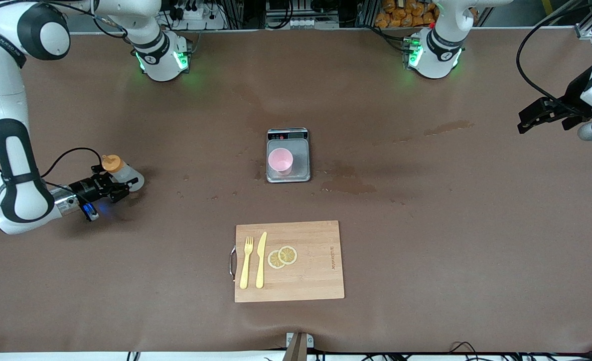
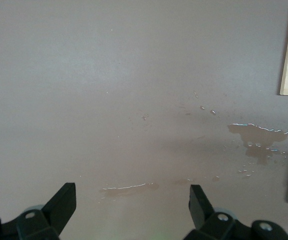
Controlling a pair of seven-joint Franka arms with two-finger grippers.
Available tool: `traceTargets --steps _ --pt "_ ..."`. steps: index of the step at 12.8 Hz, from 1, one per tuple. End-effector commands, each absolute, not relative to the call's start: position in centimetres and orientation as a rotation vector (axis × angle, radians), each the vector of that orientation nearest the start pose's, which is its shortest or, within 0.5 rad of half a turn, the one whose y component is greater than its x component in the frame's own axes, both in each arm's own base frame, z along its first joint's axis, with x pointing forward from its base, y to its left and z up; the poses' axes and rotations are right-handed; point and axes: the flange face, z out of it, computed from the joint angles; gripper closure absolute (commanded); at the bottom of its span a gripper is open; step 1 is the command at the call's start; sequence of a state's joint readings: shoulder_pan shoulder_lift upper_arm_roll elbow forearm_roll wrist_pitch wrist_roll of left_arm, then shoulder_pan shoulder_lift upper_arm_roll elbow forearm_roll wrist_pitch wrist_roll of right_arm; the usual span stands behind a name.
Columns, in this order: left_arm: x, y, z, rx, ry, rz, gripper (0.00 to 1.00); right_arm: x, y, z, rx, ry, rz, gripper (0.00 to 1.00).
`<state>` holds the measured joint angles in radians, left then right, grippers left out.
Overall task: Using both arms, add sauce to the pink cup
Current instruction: 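Turn the bottle upright and carry it back with the right gripper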
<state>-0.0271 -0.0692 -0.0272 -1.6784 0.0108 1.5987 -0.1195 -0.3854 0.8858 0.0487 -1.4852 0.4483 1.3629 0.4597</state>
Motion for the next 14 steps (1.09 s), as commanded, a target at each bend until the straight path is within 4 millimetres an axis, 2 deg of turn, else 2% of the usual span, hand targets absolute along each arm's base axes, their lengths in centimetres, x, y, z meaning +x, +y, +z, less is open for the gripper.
traceTargets --steps 1,2,3,4,9,11,14 --pt "53.1 -2.8 61.8 -3.134 -0.118 0.026 0.00 57.4 -15.8 14.1 -2.070 1.092 1.333 0.40" --pt "53.1 -2.8 62.0 -3.135 -0.116 0.021 0.00 57.4 -16.3 14.0 -2.073 1.097 1.323 0.40" --pt "53.1 -2.8 62.3 -3.136 -0.116 0.007 0.00 57.2 -16.5 13.3 -2.067 1.096 1.328 0.32" --pt "53.2 -2.7 62.4 -3.130 -0.108 0.004 0.00 56.9 -16.7 12.6 -2.052 1.099 1.336 0.31" --pt "53.4 -2.7 62.4 -3.124 -0.098 0.003 0.00 57.1 -17.1 12.5 -2.059 1.125 1.312 0.25" --pt "53.4 -2.8 62.4 -3.124 -0.096 0.003 0.00 58.1 -17.4 13.8 -2.075 1.144 1.288 0.00" --pt "53.2 -2.7 62.5 -3.124 -0.113 0.000 0.00 59.9 -18.2 17.3 -2.111 1.134 1.273 0.00"
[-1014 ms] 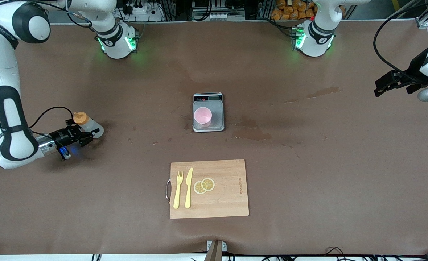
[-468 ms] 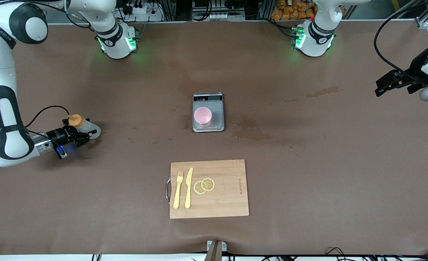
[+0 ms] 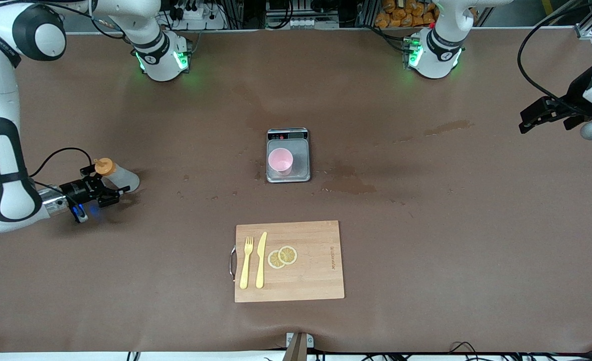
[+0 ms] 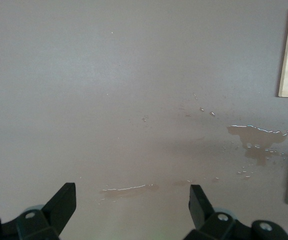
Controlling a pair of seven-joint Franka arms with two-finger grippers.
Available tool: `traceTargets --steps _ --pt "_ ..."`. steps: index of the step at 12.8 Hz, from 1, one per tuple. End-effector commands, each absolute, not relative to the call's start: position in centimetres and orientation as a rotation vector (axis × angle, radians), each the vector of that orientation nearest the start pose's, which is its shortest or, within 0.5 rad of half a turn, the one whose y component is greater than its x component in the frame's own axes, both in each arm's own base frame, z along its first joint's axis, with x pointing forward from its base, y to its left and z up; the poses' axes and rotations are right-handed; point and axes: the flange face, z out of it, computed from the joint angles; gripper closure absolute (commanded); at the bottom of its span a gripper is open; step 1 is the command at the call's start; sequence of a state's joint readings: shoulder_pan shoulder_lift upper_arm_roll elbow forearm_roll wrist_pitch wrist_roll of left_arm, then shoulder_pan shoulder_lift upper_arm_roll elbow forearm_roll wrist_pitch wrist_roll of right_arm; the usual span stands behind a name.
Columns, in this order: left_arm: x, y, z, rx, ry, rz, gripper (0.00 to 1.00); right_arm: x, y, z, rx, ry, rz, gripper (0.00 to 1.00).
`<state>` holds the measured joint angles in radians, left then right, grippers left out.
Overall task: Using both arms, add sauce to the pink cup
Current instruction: 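Lower the bottle onto the table and open the right gripper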
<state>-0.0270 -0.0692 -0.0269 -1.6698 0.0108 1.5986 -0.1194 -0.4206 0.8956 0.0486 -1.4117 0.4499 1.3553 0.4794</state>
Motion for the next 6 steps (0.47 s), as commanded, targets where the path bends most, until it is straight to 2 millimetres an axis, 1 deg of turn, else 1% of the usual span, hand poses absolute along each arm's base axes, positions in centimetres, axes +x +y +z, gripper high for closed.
traceTargets --steps 1,4,6 --pt "53.2 -2.7 62.4 -3.124 -0.110 0.005 0.00 60.5 -18.4 19.0 -2.112 1.125 1.288 0.00" --pt "52.9 -3.0 62.3 -3.121 -0.082 0.031 0.00 62.1 -18.4 23.6 -2.191 1.088 1.257 0.00" --pt "52.8 -3.0 62.4 -3.121 -0.079 0.036 0.00 62.5 -17.6 25.5 -2.218 1.062 1.252 0.00"
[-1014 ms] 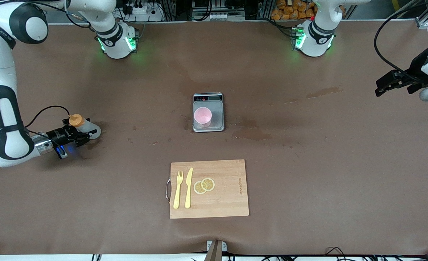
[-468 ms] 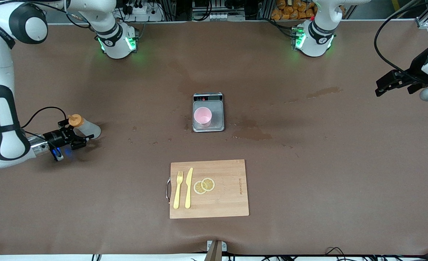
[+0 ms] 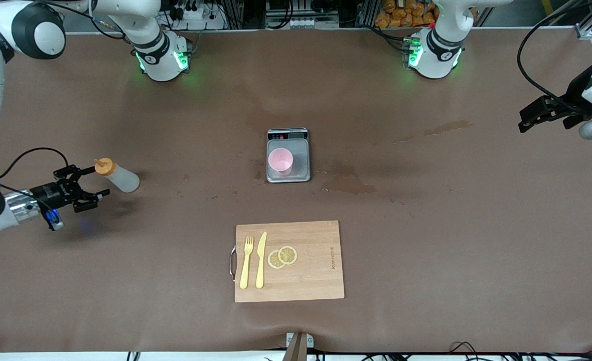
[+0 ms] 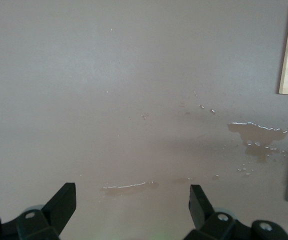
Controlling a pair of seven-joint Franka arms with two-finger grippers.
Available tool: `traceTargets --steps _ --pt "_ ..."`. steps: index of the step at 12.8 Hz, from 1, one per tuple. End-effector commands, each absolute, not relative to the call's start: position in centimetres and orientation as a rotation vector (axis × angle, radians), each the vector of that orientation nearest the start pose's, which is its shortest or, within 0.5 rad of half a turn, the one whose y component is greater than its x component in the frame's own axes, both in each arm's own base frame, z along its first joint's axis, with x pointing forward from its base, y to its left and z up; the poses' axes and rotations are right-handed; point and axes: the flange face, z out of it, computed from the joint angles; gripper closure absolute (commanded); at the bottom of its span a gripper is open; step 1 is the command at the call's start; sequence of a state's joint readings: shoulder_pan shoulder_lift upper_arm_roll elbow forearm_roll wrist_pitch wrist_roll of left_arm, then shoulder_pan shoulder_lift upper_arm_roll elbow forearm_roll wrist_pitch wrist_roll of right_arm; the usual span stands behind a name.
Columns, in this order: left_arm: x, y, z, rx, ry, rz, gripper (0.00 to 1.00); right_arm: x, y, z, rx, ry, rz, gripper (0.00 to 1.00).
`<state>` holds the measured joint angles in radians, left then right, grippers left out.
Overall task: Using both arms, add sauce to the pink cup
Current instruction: 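Lower the bottle onto the table and open the right gripper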
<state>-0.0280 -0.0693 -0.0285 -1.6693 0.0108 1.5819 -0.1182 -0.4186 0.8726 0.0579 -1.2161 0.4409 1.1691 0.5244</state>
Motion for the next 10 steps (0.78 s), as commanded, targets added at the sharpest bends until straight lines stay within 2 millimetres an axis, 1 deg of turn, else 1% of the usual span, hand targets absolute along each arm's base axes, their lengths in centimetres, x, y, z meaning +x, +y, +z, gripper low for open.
traceTargets --steps 1,2,3,4,5,6,7,8,9,10 --pt "52.8 -3.1 62.4 -3.121 -0.072 0.036 0.00 62.8 -17.2 26.6 -2.235 1.053 1.232 0.00" --pt "52.8 -3.4 62.6 -3.123 -0.056 0.027 0.00 63.1 -16.6 27.7 -2.252 1.039 1.218 0.00" --pt "52.8 -3.6 63.1 -3.123 -0.053 0.012 0.00 63.4 -15.5 29.4 -2.280 1.020 1.205 0.00" --pt "52.9 -3.7 63.4 -3.123 -0.053 0.000 0.00 63.7 -13.5 31.6 -2.350 0.991 1.192 0.00" --pt "53.0 -4.1 63.3 -3.123 -0.044 0.002 0.00 64.0 -11.1 33.7 -2.468 0.965 1.176 0.00" --pt "53.0 -4.2 63.4 -3.123 -0.041 0.000 0.00 64.4 -8.1 35.9 -2.597 0.925 1.147 0.00" --pt "53.0 -4.1 63.5 -3.122 -0.041 -0.003 0.00 64.4 -5.5 38.4 -2.690 0.889 1.101 0.00" --pt "53.1 -4.1 63.8 -3.122 -0.041 -0.015 0.00 64.4 -4.2 39.9 -2.730 0.869 1.068 0.00" --pt "53.0 -4.1 63.9 -3.122 -0.044 -0.010 0.00 64.2 -3.3 41.3 -2.742 0.850 1.038 0.00" --pt "53.0 -3.9 64.0 -3.122 -0.049 -0.007 0.00 64.1 -2.9 42.9 -2.747 0.843 0.994 0.00"
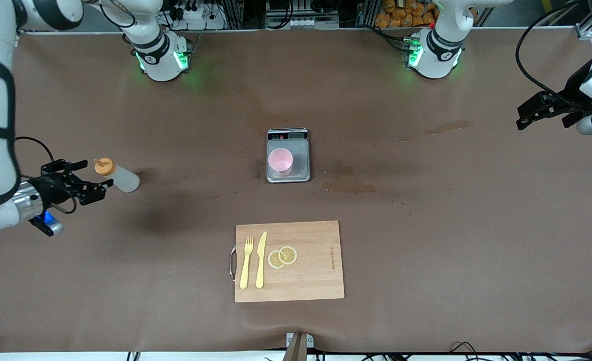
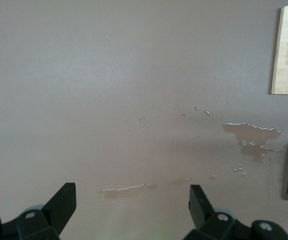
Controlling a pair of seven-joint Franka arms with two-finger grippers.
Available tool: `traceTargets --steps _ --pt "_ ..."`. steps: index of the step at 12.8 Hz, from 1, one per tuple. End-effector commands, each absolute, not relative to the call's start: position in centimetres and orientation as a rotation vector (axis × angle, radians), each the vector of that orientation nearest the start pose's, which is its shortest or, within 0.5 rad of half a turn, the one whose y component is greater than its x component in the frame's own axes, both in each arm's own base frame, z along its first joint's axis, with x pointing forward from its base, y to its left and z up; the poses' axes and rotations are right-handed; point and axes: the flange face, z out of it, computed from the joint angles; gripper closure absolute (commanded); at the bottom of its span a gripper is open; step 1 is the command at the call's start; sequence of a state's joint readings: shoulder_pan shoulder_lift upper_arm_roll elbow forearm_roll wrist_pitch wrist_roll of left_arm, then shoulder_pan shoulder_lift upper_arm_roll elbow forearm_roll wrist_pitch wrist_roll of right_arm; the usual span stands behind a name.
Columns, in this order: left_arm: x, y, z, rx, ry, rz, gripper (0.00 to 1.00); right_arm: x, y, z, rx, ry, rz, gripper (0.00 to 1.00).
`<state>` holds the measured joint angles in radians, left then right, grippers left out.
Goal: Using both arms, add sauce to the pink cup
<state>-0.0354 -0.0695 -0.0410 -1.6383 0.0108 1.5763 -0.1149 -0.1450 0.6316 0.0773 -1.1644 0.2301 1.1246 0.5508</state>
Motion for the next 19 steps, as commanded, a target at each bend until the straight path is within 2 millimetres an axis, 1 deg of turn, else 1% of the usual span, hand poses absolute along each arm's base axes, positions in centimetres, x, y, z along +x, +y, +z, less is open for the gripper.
traceTargets --steps 1,2,3,4,5,6,7,8,9,10,11,12,13,15,16,18,19 --pt "52.9 -3.9 63.9 -3.122 -0.051 -0.003 0.00 64.2 -2.3 44.4 -2.765 0.835 0.929 0.00" --pt "52.9 -3.9 63.9 -3.123 -0.051 0.000 0.00 64.0 -1.4 46.4 -2.798 0.823 0.852 0.00" --pt "52.9 -3.7 63.9 -3.123 -0.053 0.002 0.00 63.9 -0.3 47.8 -2.844 0.805 0.786 0.00" --pt "52.9 -3.6 63.9 -3.123 -0.053 0.000 0.00 63.8 -0.1 49.4 -2.891 0.798 0.697 0.00" --pt "52.9 -3.6 64.4 -3.124 -0.049 -0.014 0.00 63.4 0.4 50.7 -2.919 0.789 0.638 0.00" --pt "53.0 -4.1 65.8 -3.125 -0.030 -0.057 0.00 63.0 0.3 52.0 -2.931 0.777 0.578 0.00" --pt "52.8 -4.2 66.1 -3.124 -0.028 -0.039 0.00 62.4 0.5 53.3 -2.952 0.721 0.522 0.00" --pt "53.1 -4.0 65.6 -3.125 -0.033 -0.022 0.00 61.7 1.0 54.1 -2.975 0.673 0.472 0.00" --pt "53.1 -4.0 65.4 -3.123 -0.033 -0.007 0.00 60.8 1.1 54.9 -2.982 0.669 0.408 0.00" --pt "53.1 -4.3 65.3 -3.124 -0.023 -0.005 0.00 59.6 1.6 55.6 -2.989 0.656 0.344 0.00" --pt "53.1 -4.2 65.3 -3.124 -0.026 -0.005 0.00 58.4 2.6 56.2 -3.014 0.626 0.273 0.00" --pt "53.1 -4.4 65.4 -3.125 -0.023 -0.007 0.00 57.4 3.1 56.9 -3.040 0.599 0.205 0.00" --pt "53.2 -4.5 65.5 -3.123 -0.021 -0.010 0.00 56.7 3.5 57.5 -3.049 0.574 0.170 0.00" --pt "53.4 -4.5 65.1 -3.124 -0.021 0.000 0.00 55.7 3.6 59.6 -3.052 0.539 0.110 0.00" --pt "53.4 -4.6 65.0 -3.124 -0.018 0.005 0.00 55.0 3.7 60.0 -3.053 0.534 0.098 0.00" --pt "53.3 -4.4 64.8 -3.123 -0.023 0.026 0.00 55.0 3.5 60.5 -3.052 0.528 0.060 0.00" --pt "53.2 -4.3 64.9 -3.122 -0.026 0.036 0.00 55.3 3.2 61.1 -3.056 0.507 0.003 0.00"
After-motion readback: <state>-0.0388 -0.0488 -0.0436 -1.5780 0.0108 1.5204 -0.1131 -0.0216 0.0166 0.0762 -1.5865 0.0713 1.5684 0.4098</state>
